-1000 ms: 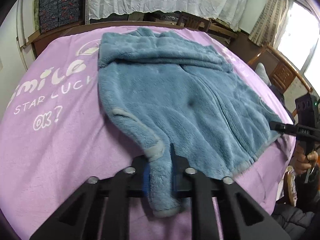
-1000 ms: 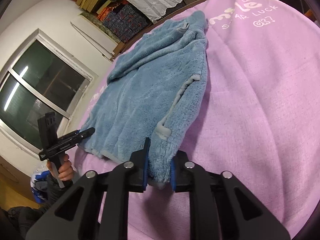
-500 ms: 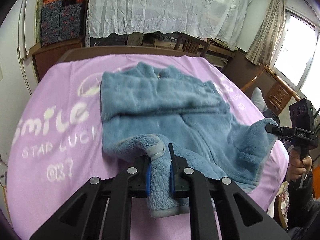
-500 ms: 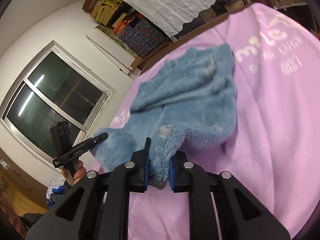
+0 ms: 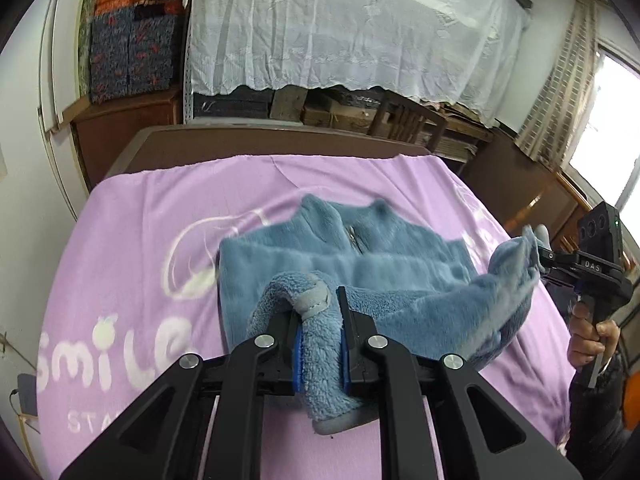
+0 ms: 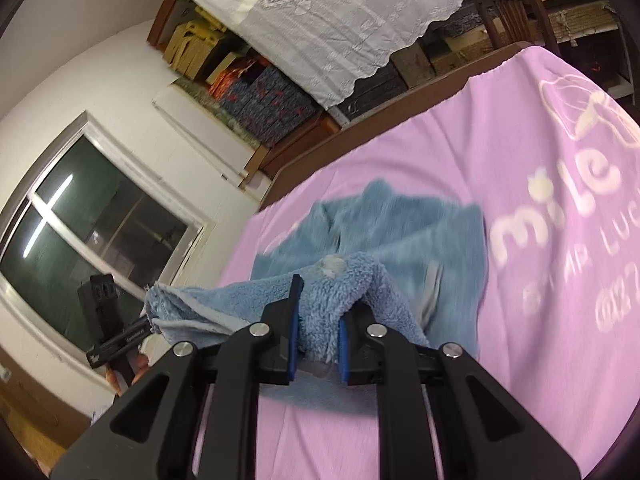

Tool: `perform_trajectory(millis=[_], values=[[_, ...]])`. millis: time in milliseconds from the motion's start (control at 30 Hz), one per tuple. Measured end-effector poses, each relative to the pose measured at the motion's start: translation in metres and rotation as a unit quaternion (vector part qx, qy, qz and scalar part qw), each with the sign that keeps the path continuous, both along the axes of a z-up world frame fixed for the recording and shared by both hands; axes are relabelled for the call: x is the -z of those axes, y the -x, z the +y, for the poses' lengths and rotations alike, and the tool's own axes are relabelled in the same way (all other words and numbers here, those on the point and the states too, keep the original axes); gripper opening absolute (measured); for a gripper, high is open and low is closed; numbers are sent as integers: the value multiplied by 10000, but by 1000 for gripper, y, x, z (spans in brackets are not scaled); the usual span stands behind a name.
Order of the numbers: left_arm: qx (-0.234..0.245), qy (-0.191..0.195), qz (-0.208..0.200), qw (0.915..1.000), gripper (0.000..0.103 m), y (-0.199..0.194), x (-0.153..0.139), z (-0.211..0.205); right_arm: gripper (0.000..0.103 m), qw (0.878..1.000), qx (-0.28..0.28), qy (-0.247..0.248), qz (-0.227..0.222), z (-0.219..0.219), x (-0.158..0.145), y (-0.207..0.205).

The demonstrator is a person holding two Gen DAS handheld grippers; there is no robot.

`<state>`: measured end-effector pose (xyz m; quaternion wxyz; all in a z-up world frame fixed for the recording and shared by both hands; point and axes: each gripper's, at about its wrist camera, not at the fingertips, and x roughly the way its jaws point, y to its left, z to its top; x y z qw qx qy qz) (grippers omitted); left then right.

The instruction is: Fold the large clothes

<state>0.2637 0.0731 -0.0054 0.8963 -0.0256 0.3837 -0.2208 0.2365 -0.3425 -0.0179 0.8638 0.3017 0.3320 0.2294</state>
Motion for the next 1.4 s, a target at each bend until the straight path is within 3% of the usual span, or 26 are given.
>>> perform_trajectory(millis=[200,333,400,433,567,633,667,700,733,800,833,900,1000,1133,1333,1367,1400], values=[[-453,-317,327,9979,14,-71,33,-8,14,9986,436,226,196,2,12,-67],[-657,-308,754,9945,15,-105,78,-3,14,9940,718,283,772,-3,60,-106],[-612,-271,608,9959,16,-104,82,-2,12,9924,685,204,1006,-6,81,-112],[-572,-367,551,9962,16,-103,81,-4,12,9937,637,90,918,-9,85,-112],[-529,-540,377,9964,18,-93,77,-8,18,9950,544,199,812,-5,80,-110],[-428,-416,317,9977,24,-85,67,-2,26,9964,455,230,684,-6,73,-103],[-347,-201,275,9988,33,-78,57,5,31,9971,421,178,605,-8,69,-100],[-287,-25,262,9992,51,-75,51,8,42,9983,382,67,439,-11,61,-94],[-217,215,222,9993,61,-70,43,14,52,9988,380,1,314,-15,54,-88],[-365,437,-107,9983,93,-59,26,25,58,9989,451,-123,9,-22,40,-79],[-501,389,-282,9976,96,-55,20,26,62,9984,522,-147,-138,-27,34,-74],[-581,443,-519,9960,97,-48,13,34,64,9977,609,-176,-246,-33,30,-71],[-648,563,-255,9960,97,-57,21,35,65,9971,738,-158,-56,-36,37,-75],[-828,106,-7,9965,97,-76,42,23,65,9963,803,251,161,-29,45,-82],[-916,-277,441,9944,96,-121,66,10,65,9927,727,845,453,-6,53,-113],[-957,-413,476,9934,92,-127,70,7,65,9918,690,951,506,-2,55,-119],[-969,-542,539,9924,82,-134,76,2,64,9904,671,1072,549,3,56,-124]])
